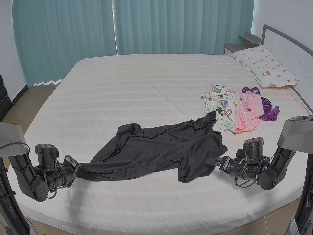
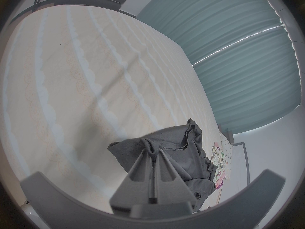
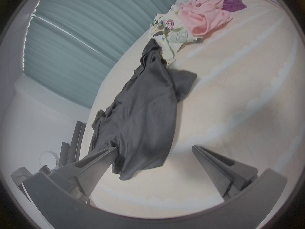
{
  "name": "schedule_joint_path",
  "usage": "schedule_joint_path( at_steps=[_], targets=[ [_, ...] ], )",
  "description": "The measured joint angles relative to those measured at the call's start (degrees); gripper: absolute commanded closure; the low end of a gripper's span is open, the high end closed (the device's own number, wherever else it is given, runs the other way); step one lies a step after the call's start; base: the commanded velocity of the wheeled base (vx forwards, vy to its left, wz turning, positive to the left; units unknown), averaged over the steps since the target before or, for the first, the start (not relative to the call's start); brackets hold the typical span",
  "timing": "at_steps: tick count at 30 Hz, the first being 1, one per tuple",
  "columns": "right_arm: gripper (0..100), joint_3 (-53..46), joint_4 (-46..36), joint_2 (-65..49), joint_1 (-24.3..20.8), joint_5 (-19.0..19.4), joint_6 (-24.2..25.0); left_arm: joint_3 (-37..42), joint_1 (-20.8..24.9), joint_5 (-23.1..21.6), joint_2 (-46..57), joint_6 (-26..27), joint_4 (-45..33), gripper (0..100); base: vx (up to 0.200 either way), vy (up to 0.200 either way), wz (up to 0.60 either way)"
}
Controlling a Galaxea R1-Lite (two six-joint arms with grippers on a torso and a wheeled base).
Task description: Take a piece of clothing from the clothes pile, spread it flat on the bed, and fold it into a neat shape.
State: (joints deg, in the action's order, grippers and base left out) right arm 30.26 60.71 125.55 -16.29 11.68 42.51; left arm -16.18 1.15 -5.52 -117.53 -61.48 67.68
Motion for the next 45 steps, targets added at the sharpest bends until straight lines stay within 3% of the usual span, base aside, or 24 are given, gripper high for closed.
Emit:
schedule_joint_path(
  at_steps=[8,9,22,32,36,45],
  targets=[
    [0,1.08,0.95,2.4,-3.19,-0.16,-0.69,0.02,0.06,-0.02,-0.35,0.06,0.0,100,0.0,0.0,0.0],
    [100,1.52,1.19,2.67,-3.34,-0.22,-0.72,0.0,0.11,-0.02,-0.37,0.06,0.02,100,0.0,0.0,0.0],
    [100,-0.09,0.76,2.23,-3.11,-1.58,-1.01,0.61,0.22,-0.2,-0.46,0.04,0.11,100,0.0,0.0,0.0],
    [100,-12.95,-0.52,-8.16,-0.11,-1.21,-1.27,7.25,2.84,0.0,3.83,0.8,0.28,100,0.0,0.0,0.0],
    [100,-16.86,-5.12,-12.52,1.33,-1.17,-2.26,11.74,5.29,0.4,6.62,3.34,-0.09,100,0.0,0.0,0.0],
    [100,-23.5,-9.5,-19.65,3.67,-1.39,-5.29,15.02,9.87,1.32,12.43,5.92,-13.17,100,0.0,0.0,0.0]
  ],
)
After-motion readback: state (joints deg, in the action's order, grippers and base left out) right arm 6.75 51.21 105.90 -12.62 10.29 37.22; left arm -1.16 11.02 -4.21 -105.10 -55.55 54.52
